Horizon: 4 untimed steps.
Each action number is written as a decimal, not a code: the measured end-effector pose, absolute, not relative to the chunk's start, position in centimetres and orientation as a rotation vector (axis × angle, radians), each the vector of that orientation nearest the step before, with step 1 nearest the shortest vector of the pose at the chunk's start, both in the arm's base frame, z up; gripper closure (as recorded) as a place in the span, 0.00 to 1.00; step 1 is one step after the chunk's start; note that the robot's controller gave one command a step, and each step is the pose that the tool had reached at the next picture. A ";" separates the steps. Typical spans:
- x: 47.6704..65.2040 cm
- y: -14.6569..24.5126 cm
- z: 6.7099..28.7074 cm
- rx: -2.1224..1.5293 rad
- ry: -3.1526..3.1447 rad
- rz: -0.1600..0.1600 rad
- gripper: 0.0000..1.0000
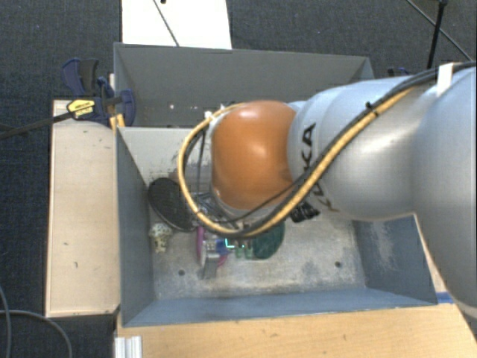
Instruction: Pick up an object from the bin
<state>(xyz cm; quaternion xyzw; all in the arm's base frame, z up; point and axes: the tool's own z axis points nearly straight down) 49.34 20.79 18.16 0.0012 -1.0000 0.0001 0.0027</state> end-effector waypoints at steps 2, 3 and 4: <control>52.8 18.6 7.0 0.219 -3.142 -0.006 0.00; 52.7 18.6 7.2 0.205 -3.138 -0.008 1.00; 48.7 19.9 25.7 -0.081 -3.149 -0.007 1.00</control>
Offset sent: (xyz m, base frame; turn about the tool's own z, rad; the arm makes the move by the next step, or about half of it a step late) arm 0.0046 -0.0933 -0.0372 0.0062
